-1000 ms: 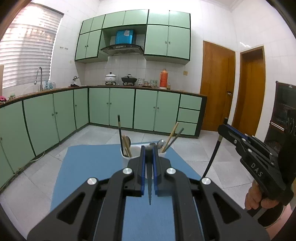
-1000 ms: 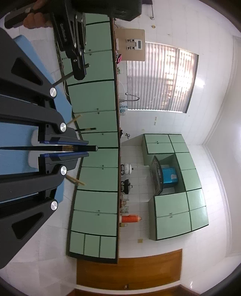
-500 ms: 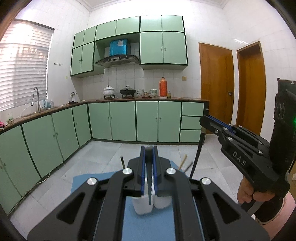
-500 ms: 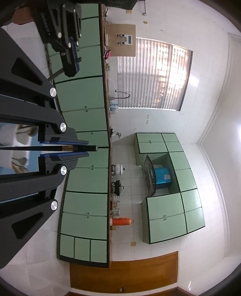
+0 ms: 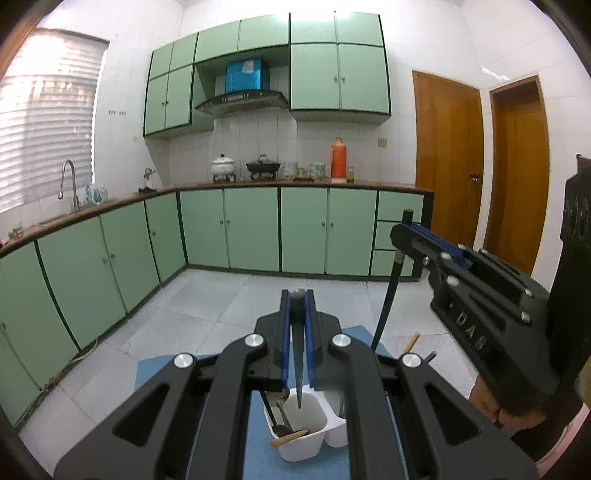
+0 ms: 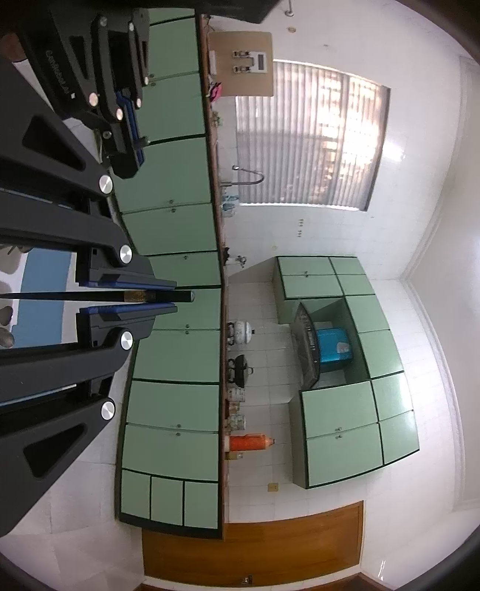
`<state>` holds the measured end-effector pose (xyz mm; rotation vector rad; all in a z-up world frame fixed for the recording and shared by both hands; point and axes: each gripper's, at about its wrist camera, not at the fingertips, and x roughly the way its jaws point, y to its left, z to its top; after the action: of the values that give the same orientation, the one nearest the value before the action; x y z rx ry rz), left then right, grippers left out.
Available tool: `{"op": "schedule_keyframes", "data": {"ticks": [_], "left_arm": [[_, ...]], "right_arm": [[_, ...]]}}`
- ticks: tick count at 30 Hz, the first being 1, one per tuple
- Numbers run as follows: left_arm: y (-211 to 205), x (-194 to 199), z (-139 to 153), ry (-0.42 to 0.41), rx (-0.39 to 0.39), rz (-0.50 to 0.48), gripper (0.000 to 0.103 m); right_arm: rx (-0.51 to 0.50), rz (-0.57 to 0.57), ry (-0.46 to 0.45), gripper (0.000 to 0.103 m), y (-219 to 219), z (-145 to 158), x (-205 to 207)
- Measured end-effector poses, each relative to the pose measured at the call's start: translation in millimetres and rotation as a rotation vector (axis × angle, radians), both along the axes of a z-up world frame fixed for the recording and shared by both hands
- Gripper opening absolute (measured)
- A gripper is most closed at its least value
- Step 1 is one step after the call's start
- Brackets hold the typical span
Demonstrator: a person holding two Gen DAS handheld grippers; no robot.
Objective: Organize utensils
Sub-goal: 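Lower both chopsticks into the holder and open both tools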
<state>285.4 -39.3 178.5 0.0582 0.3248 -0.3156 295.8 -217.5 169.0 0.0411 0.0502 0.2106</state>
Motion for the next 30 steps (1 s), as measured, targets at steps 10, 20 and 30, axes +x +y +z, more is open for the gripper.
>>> {"op": "schedule_keyframes", "data": {"ticks": [10, 20, 30], "left_arm": [[-4.6, 34.3, -44.5, 0.084, -0.007, 0.01, 0.006], [-6.1, 50.2, -82.8, 0.165, 0.007, 0.012, 0.006], [-8.6, 44.9, -90.5, 0.17, 0.005, 0.001, 0.007]], "right_arm": [[-0.014, -0.007, 0.099, 0.007, 6.1, -53.6, 25.6], [-0.033, -0.004, 0.173, 0.007, 9.1, -86.7, 37.7], [-0.029, -0.009, 0.201, 0.007, 5.2, -101.9, 38.6]]}}
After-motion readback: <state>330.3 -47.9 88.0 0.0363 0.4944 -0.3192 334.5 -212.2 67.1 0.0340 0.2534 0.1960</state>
